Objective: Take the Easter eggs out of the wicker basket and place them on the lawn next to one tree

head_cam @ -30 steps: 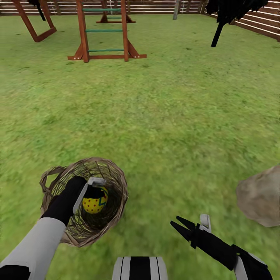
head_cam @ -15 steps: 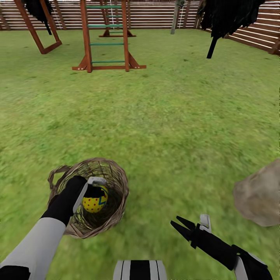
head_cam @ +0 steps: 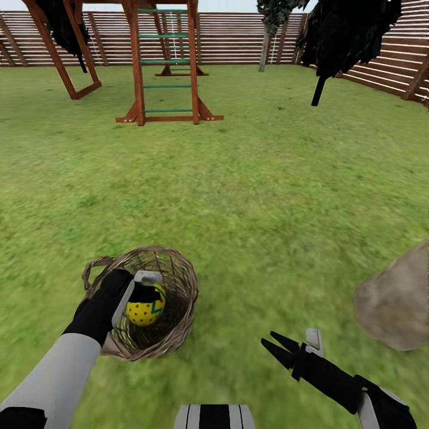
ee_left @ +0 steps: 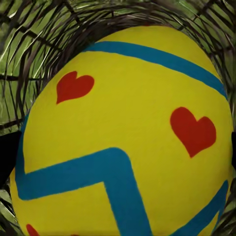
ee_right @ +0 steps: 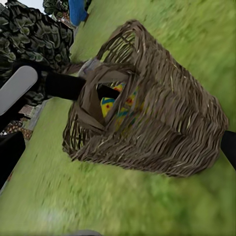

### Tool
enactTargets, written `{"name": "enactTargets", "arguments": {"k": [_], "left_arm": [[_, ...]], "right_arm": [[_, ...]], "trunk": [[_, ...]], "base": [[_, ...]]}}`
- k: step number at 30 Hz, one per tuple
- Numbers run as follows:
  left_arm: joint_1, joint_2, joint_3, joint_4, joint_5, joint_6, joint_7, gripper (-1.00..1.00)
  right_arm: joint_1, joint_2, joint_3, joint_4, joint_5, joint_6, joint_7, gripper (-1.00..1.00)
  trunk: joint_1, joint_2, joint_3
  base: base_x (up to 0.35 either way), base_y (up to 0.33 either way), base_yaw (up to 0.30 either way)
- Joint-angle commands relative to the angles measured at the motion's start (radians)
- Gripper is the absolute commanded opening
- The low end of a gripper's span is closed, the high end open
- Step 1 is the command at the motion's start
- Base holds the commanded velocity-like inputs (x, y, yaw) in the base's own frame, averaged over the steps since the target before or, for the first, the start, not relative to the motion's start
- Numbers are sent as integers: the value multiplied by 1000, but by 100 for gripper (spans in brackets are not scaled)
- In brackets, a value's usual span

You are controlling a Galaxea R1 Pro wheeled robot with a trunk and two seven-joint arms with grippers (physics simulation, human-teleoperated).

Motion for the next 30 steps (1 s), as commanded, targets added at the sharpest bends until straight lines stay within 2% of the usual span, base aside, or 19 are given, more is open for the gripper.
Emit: {"name": "enactTargets", "arguments": {"k": [1, 17, 30], "left_arm": [[0, 1, -2, -1, -2, 4, -4, -100], [0, 2, -1, -43, -4, 4, -4, -100], [3, 12, -2, -284, -5, 4, -4, -100]], "right_arm": [[-1, 1, -2, 0, -3, 8, 3, 100], [-1, 1, -3, 5, -3, 7, 2, 100], [-1, 1, -3, 7, -3, 7, 1, 100]], "trunk": [[-1, 0, 3], [-8, 4, 65], [-14, 7, 115]], "base": [[-3, 0, 0], [0, 0, 0], [0, 0, 0]]}}
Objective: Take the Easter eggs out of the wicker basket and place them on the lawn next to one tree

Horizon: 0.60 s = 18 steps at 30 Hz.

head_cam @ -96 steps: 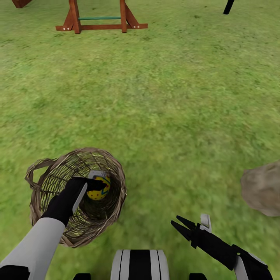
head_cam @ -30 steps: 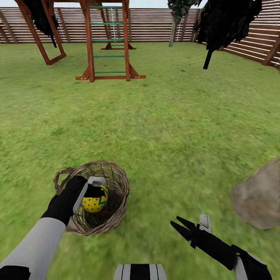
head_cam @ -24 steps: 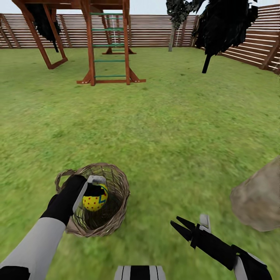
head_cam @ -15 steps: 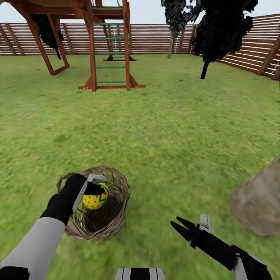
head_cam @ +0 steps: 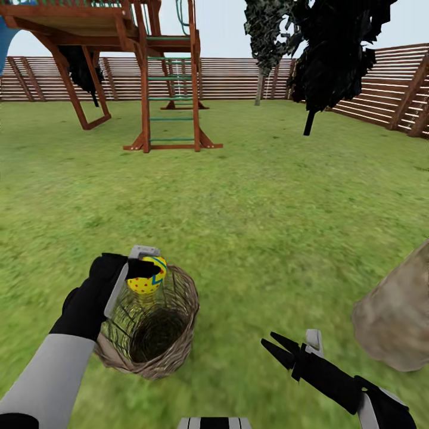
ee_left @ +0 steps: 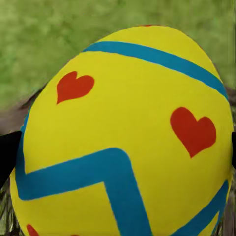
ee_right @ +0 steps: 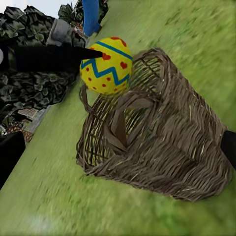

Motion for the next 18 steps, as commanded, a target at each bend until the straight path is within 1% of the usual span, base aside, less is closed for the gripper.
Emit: {"name": "enactTargets", "arguments": {"k": [1, 3, 4, 7, 12, 18], "left_arm": [[3, 1, -1, -26, -3, 4, -4, -100], [22, 2, 0, -84, -3, 4, -4, -100], [39, 2, 1, -133, -3, 4, -4, -100], [77, 3, 3, -218, -3, 4, -4, -100], [88, 3, 3, -256, 0, 4, -4, -100], [90, 3, 3, -271, 4, 4, -4, -100]], "right_arm": [[-1, 1, -2, 0, -2, 8, 3, 100], [-1, 1, -2, 0, -2, 7, 3, 100], [-1, 1, -2, 0, -3, 7, 3, 100], [-1, 1, -2, 0, -2, 7, 3, 100], [-1, 1, -3, 1, -3, 7, 1, 100], [-1, 1, -3, 1, -3, 8, 0, 100]], "trunk": [[-1, 0, 3], [-1, 0, 11], [-2, 1, 15], [-3, 1, 26], [-5, 3, 46], [-8, 4, 69]], "base": [[0, 0, 0], [0, 0, 0], [0, 0, 0], [0, 0, 0], [0, 0, 0], [0, 0, 0]]}}
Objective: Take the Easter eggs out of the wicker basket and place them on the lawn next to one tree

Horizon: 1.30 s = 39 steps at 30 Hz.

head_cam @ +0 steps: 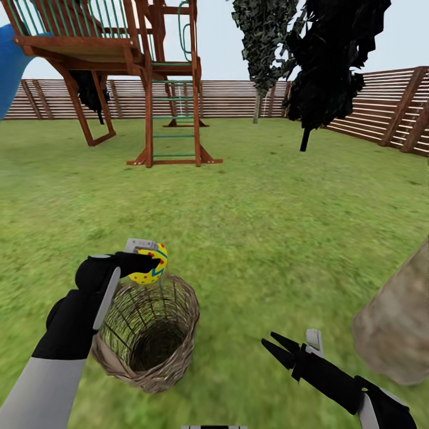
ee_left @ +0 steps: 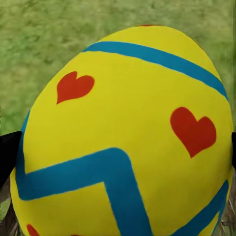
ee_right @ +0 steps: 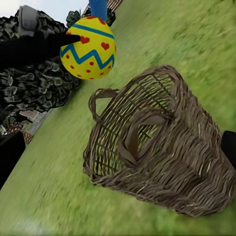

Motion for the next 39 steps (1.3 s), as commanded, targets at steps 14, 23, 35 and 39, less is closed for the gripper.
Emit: {"name": "enactTargets", "arguments": {"k": [14, 23, 35, 39], "left_arm": [[8, 0, -2, -33, 0, 4, -3, -100], [8, 0, -2, -35, -1, 4, -3, -100], [8, -1, -4, -34, -2, 4, -3, -100], [8, -2, -4, -34, -3, 4, -3, -100]], "right_arm": [[-1, 1, -3, 1, -2, 9, 2, 100], [-1, 1, -2, 1, -2, 9, 2, 100], [-1, 0, -2, 1, -3, 9, 2, 100], [-1, 0, -3, 1, -3, 9, 2, 100]], "trunk": [[-20, 35, 28], [-54, 98, 67], [-100, 182, 119], [-116, 210, 136]], "base": [[-4, 0, -127], [-292, 0, -219], [-89, 0, -212], [-1, 0, -210]]}}
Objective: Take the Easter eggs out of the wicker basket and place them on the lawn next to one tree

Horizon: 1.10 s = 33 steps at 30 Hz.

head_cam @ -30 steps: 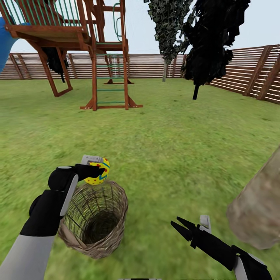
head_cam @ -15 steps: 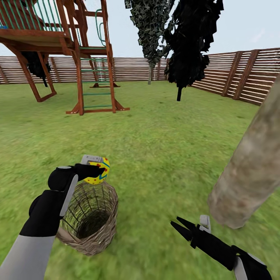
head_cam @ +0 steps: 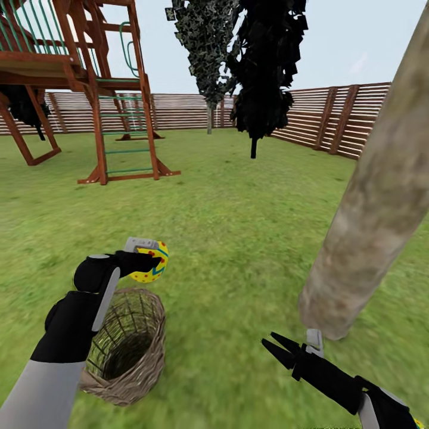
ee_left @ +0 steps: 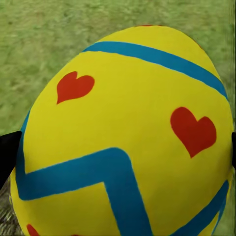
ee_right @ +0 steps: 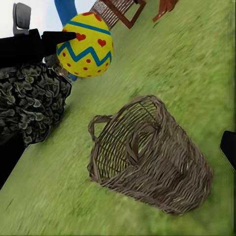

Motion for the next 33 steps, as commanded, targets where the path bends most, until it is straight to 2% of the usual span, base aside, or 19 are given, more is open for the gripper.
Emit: {"name": "enactTargets", "arguments": {"k": [1, 10, 33], "left_arm": [[-1, 0, -1, -1, -3, 4, -4, -100], [-1, -7, -2, -1, -32, 4, -4, -100], [-1, -8, -2, -1, -36, 4, -3, -100]], "right_arm": [[-1, 1, -1, 0, -2, 8, 3, 100], [-1, 1, -2, 2, -2, 8, 3, 100], [-1, 1, -2, 2, -3, 7, 3, 100]], "trunk": [[-4, 7, 4], [-39, 70, 43], [-127, 231, 142]], "base": [[0, 0, -210], [-179, -126, -210], [-290, -154, -210]]}}
